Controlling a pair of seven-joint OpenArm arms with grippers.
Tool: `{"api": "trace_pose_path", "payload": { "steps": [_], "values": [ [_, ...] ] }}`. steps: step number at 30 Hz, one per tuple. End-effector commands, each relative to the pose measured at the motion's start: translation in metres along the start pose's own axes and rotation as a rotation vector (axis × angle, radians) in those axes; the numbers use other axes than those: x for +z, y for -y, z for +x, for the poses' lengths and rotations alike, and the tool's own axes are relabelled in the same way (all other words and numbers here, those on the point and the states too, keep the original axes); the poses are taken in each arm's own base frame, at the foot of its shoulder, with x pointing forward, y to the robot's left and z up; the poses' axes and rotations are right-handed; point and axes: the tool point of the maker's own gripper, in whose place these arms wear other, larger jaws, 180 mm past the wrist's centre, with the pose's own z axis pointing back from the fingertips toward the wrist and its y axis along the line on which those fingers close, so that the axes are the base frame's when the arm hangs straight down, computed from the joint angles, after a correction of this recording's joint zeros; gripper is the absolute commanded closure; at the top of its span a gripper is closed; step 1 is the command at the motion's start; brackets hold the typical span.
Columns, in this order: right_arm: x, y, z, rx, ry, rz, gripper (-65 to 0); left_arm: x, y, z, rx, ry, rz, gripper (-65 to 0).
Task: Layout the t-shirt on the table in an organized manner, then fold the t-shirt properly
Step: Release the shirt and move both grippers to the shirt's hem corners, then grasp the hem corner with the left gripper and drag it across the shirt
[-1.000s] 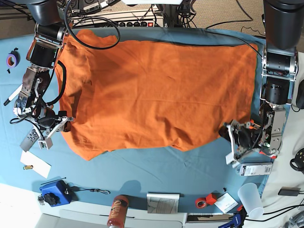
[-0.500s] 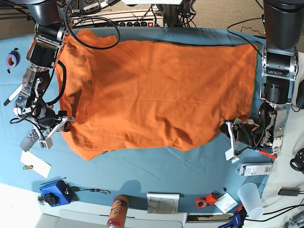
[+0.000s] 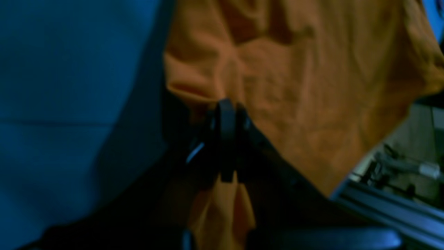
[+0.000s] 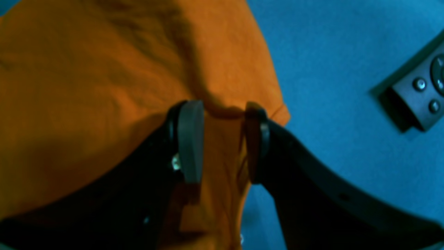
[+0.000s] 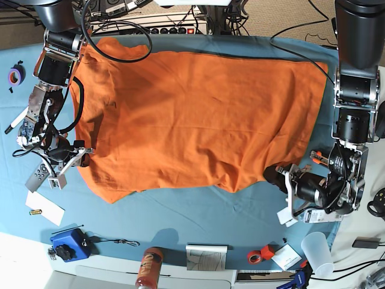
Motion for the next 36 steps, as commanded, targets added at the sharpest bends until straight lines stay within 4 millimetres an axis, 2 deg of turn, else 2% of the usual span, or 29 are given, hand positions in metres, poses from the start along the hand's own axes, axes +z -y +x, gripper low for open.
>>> {"api": "trace_pose_path", "payload": {
  "steps": [1,4,7,11,17,20,24,29,31,33,36],
  "values": [
    [0.009,0.006,0.025,0.008,0.069,-0.010,-20.4,0.017,0.007,0.028,-0.044,0.078,-0.009,0.0],
    [0.009,0.006,0.025,0.008,0.068,-0.010,-20.4,0.020,0.015,0.028,-0.070,0.100,-0.025,0.0],
    [0.009,0.006,0.025,0.009,0.067,-0.011,-20.4,0.018,0.026,0.014,-0.094,0.105,-0.051,0.0],
    [0.009,0.006,0.025,0.009,0.067,-0.011,-20.4,0.007,0.047,-0.028,-0.140,0.061,-0.076,0.0],
    [0.009,0.006,0.024,0.008,0.068,-0.010,-20.4,-0.019,0.100,-0.099,-0.256,-0.047,-0.098,0.0],
    [0.009,0.006,0.025,0.008,0.068,-0.010,-20.4,-0.029,0.114,-0.117,-0.297,-0.059,-0.059,0.0],
    [0.009,0.006,0.024,0.008,0.067,-0.010,-20.4,-0.039,0.122,-0.130,-0.311,-0.069,-0.031,0.0],
    [0.009,0.006,0.025,0.008,0.068,-0.010,-20.4,-0.037,0.117,-0.130,-0.334,-0.081,0.012,-20.4],
    [0.009,0.006,0.025,0.008,0.069,-0.010,-20.4,-0.033,0.116,-0.125,-0.359,-0.078,0.048,-23.2],
    [0.009,0.006,0.025,0.008,0.068,-0.010,-20.4,-0.028,0.123,-0.115,-0.400,-0.053,0.069,-23.2],
    [0.009,0.006,0.025,0.009,0.068,-0.011,-20.4,-0.016,0.132,-0.092,-0.504,0.022,0.140,-23.2]
  ]
}}
